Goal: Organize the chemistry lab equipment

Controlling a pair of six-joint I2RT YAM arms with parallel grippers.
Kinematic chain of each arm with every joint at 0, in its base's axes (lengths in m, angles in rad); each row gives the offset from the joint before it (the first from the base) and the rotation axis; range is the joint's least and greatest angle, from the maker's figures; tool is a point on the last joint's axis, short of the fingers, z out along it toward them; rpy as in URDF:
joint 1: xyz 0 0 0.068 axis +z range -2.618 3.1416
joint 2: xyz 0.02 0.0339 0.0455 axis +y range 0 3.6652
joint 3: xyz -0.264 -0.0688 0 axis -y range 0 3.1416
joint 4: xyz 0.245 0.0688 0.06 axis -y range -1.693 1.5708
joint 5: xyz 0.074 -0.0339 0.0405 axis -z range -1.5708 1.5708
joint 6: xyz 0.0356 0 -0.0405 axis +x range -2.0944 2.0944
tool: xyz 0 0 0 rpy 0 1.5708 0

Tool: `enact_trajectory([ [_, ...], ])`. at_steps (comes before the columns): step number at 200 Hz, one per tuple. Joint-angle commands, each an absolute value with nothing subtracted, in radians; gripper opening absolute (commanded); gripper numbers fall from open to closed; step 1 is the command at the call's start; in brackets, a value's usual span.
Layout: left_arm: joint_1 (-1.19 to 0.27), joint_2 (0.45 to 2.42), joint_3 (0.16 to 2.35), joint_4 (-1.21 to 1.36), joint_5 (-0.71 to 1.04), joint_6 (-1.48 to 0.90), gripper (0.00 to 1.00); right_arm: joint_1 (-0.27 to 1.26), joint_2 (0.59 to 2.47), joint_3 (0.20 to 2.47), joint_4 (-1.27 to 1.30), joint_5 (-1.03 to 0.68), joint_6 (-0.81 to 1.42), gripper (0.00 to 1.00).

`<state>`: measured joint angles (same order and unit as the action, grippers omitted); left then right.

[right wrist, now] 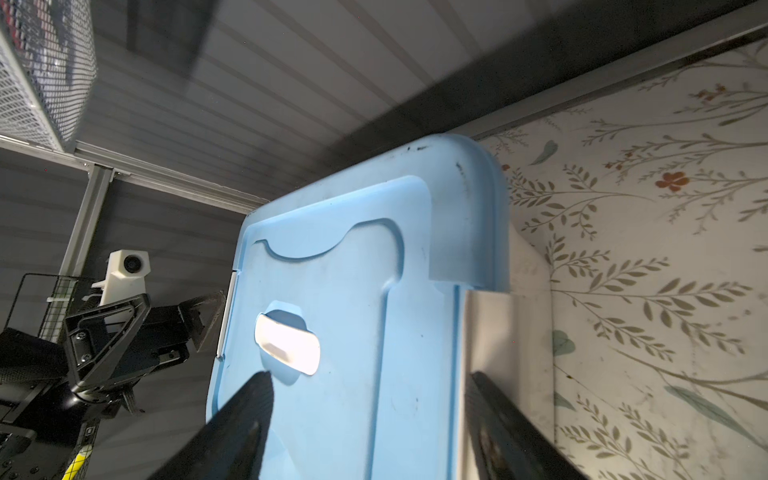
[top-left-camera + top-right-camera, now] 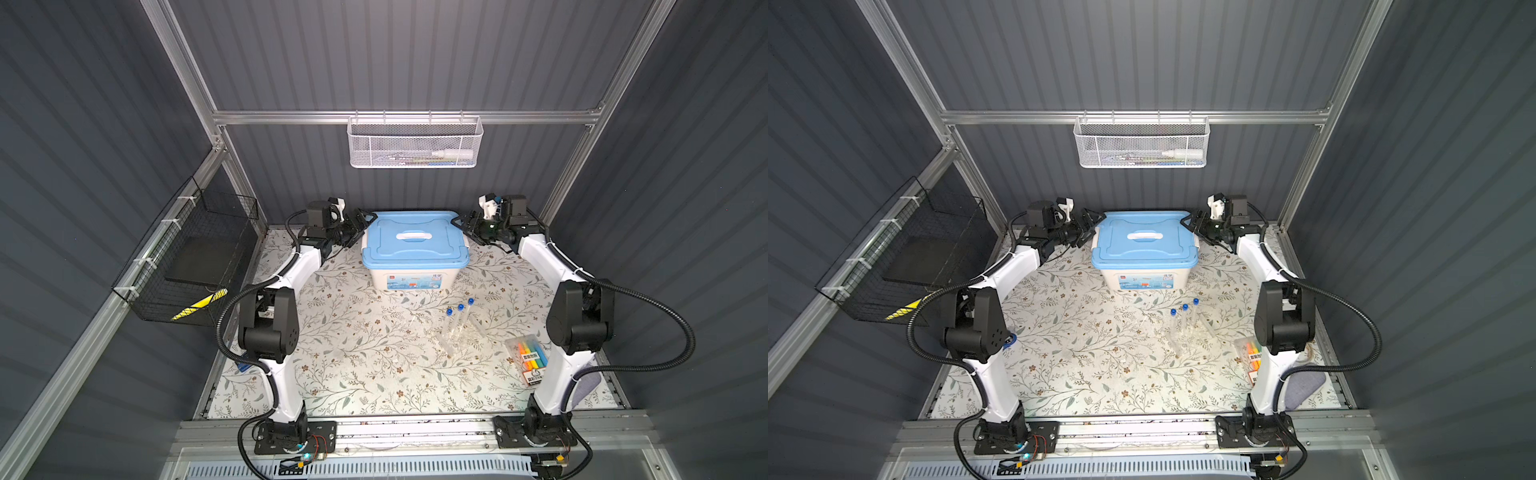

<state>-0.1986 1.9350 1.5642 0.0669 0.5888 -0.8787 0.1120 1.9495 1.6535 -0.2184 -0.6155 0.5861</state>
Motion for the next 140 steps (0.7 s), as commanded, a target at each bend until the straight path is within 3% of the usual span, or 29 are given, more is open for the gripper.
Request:
enact_trajectory([
  [1, -0.224, 1.955, 1.577, 0.074, 0.632, -0.897, 0.92, 0.169, 2.006, 1.633, -0.321, -0.663, 0.614, 0.75],
  [140, -0.230, 1.971, 1.560, 0.109, 0.638, -0.916, 0.92, 0.208, 2.029, 1.656, -0.341, -0.656, 0.622, 0.73],
])
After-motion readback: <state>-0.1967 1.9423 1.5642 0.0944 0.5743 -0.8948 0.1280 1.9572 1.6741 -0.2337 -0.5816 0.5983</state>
